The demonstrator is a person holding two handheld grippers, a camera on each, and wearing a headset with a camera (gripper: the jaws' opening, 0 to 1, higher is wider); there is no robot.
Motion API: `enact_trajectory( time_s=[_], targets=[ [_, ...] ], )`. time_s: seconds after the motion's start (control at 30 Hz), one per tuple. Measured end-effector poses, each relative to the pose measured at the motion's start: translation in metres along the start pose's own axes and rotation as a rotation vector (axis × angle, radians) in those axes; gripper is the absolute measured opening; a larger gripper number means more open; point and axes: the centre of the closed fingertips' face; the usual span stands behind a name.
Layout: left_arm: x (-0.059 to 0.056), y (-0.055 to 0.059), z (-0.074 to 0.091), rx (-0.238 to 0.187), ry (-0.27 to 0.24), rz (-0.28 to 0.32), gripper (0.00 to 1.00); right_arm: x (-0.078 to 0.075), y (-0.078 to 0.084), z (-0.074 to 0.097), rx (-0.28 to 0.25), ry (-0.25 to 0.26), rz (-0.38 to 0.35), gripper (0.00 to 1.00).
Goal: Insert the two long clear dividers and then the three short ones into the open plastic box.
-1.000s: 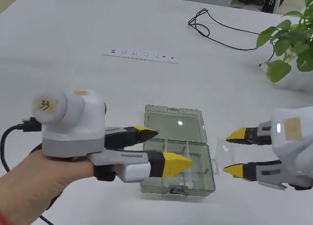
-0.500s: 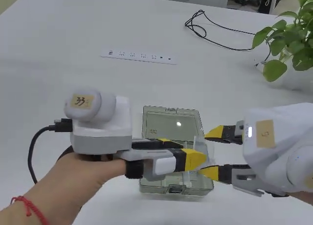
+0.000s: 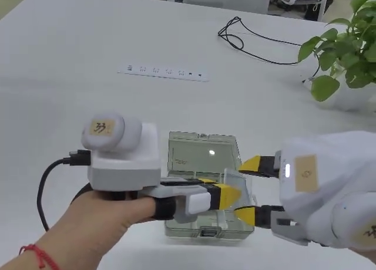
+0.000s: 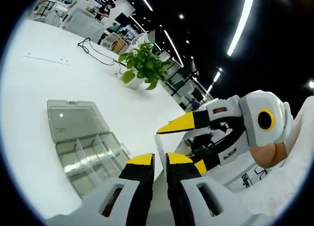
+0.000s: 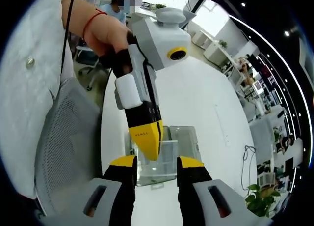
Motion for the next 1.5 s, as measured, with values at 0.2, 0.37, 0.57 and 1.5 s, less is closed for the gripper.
enact_trajectory(
  time_s=[0.2,0.37,0.57,1.5],
  targets=[
    [-0.003,0.0,0.0,0.0,0.012,0.011,0.0,0.0,0.0,0.0,0.006,-0.001,0.005,0.33],
    [-0.004,0.001,0.001,0.006,0.014,0.034,0.0,0.001,0.0,-0.001,0.011,-0.001,0.013,0.33],
    [-0.003,0.001,0.001,0.007,0.008,0.051,0.0,0.001,-0.001,-0.001,0.012,0.005,0.022,0.33],
    [-0.04,0.025,0.035,-0.103,0.249,-0.529,0.0,0.031,-0.024,0.036,-0.337,-0.559,-0.149,0.15]
  ],
)
Point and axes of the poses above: the centre of the closed fingertips' face, and the gripper's own axes: z roughly backward along the fingers, x roughly to its left, y roughly out of its underside, and after that the axes turned 15 degrees about -y, right-handed
